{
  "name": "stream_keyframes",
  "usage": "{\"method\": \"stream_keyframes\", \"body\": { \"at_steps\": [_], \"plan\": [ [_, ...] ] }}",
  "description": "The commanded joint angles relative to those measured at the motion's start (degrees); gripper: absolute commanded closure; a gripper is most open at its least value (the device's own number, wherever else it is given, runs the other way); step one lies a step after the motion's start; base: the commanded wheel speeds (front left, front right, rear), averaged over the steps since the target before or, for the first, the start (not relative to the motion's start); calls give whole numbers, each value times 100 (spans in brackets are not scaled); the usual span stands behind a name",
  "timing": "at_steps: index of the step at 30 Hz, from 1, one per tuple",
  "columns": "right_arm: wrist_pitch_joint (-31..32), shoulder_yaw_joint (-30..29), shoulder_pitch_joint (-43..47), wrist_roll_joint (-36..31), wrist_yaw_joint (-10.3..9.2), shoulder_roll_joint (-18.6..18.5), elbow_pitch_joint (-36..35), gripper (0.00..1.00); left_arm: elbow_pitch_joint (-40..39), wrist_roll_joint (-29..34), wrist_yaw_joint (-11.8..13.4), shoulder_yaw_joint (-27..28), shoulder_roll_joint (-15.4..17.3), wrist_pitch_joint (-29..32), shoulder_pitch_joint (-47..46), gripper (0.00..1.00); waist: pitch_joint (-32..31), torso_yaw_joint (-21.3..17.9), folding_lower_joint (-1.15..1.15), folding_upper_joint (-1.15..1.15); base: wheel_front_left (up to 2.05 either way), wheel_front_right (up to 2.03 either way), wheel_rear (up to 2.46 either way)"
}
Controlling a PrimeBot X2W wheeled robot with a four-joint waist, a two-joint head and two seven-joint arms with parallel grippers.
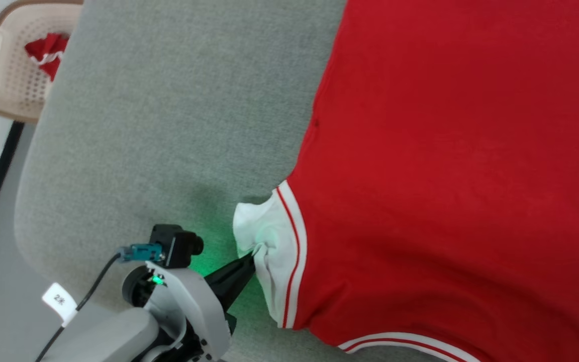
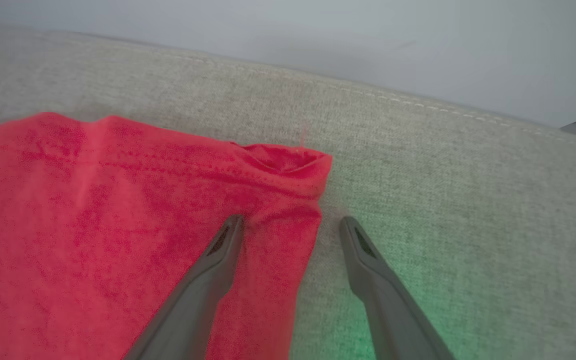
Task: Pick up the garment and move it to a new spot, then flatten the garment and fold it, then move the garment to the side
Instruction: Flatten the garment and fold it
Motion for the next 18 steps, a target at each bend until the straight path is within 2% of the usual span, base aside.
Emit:
{"method": "stream_keyframes", "body": {
  "at_steps": [1,2,3,4,5,12,18],
  "plan": [
    [224,-58,109,-86,-6,83,264,0,291,19,98,-70,-71,81,12,100,161,166,0,0,0,0,0],
    [397,-144,114,-137,-5,139,431,0,341,20,82,-77,-88,75,14,100,166,174,0,0,0,0,0],
    [564,-189,122,-234,-2,170,569,36,386,18,61,-81,-106,78,3,100,170,179,0,0,0,0,0],
    [659,-214,114,-331,-3,190,663,95,428,17,37,-79,-120,73,-7,100,172,181,0,0,0,0,0],
    [723,-283,96,-376,-2,183,726,100,468,11,24,-72,-129,68,-17,100,176,183,0,0,0,0,0],
    [784,-618,102,-801,-7,230,785,100,727,-64,-18,5,-74,11,-5,100,25,3,0,0,0,0,0],
    [1016,-177,292,-560,-7,420,630,100,678,-93,72,104,193,-2,32,100,-305,-372,0,0,0,0,0]
  ]
}}
